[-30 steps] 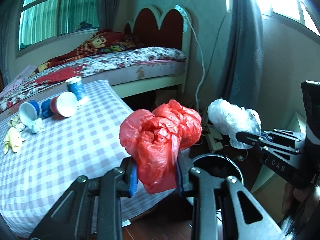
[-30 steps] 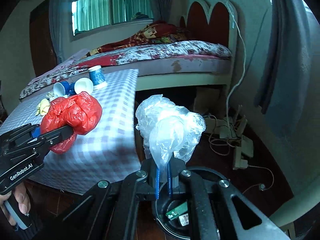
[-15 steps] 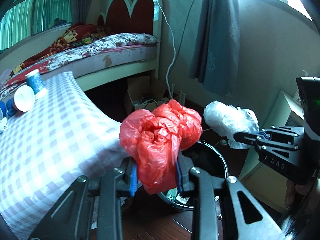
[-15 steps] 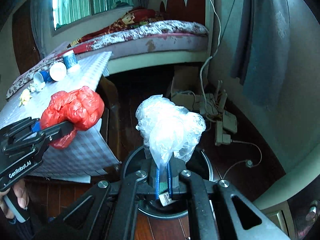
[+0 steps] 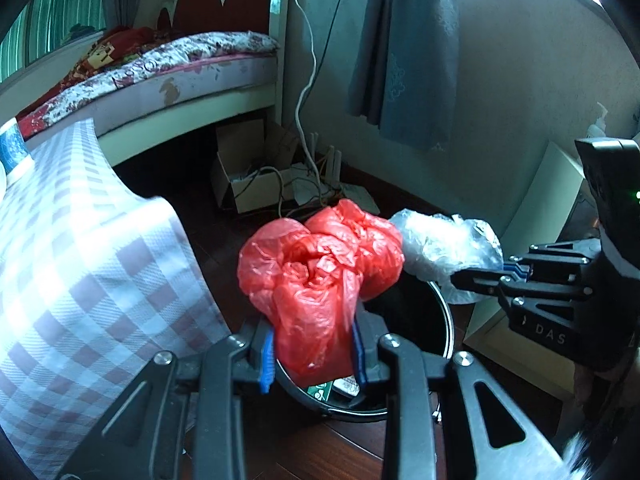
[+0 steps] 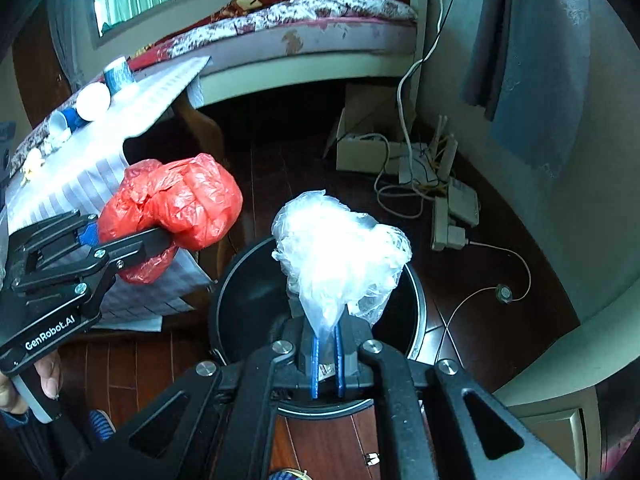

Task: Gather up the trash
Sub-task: 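Open both tools to drop the red and clear bags into the bin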

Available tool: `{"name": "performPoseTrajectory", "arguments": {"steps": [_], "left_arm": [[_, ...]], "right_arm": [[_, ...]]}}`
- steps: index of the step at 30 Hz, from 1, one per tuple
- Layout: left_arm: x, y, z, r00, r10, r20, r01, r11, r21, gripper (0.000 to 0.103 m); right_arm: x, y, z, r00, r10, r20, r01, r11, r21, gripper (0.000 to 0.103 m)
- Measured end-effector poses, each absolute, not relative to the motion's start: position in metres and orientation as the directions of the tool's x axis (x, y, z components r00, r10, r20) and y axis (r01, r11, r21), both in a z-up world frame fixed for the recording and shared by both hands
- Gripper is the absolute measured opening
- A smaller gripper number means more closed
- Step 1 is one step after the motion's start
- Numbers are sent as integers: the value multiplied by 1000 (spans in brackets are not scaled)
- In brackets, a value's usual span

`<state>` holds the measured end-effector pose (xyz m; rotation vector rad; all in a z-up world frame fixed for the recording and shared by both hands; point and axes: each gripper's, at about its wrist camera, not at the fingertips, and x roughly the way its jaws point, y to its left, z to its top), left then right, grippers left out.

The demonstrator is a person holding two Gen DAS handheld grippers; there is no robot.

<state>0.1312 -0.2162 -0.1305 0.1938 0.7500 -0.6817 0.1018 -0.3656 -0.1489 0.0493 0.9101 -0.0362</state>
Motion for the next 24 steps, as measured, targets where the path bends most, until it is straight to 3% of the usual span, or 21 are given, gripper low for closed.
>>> {"name": "performPoseTrajectory", "arguments": {"steps": [8,9,11,12,13,14,15,18,24], "left_arm": [[143,-226,-149,483,-497,-721,640,762,-97,31],[143,-227,-151,461,-515,-722,649,751,-122,33],[146,-228,-155,436,-536,-722,651,742,-157,55],[146,-228,-158,451,-511,-732,636,759,-138,80],[147,-225,-160,471,-490,-733,611,781,-130,87],[148,-221,-162,477,-485,-733,592,794,-140,87],[149,-217,-164,479,-479,-736,573,805,-152,88],[150,-212,-168,511,-437,-740,530,838,-129,101],[147,-212,-167,535,-420,-733,529,843,-98,102]], "right_arm": [[115,-366,-165,578,11,-816,27,999,32,6],[117,-366,-167,573,20,-819,22,999,39,6],[123,-365,-176,549,13,-836,14,1000,25,7],[127,-367,-183,525,-21,-851,33,999,-5,19],[130,-371,-190,494,-41,-869,53,998,-18,34],[130,-378,-195,481,-51,-875,75,997,-16,66],[129,-382,-198,479,-60,-875,97,995,-15,86],[127,-388,-199,471,-79,-878,126,992,-22,99],[124,-381,-199,474,-100,-875,110,992,-54,102]]}}
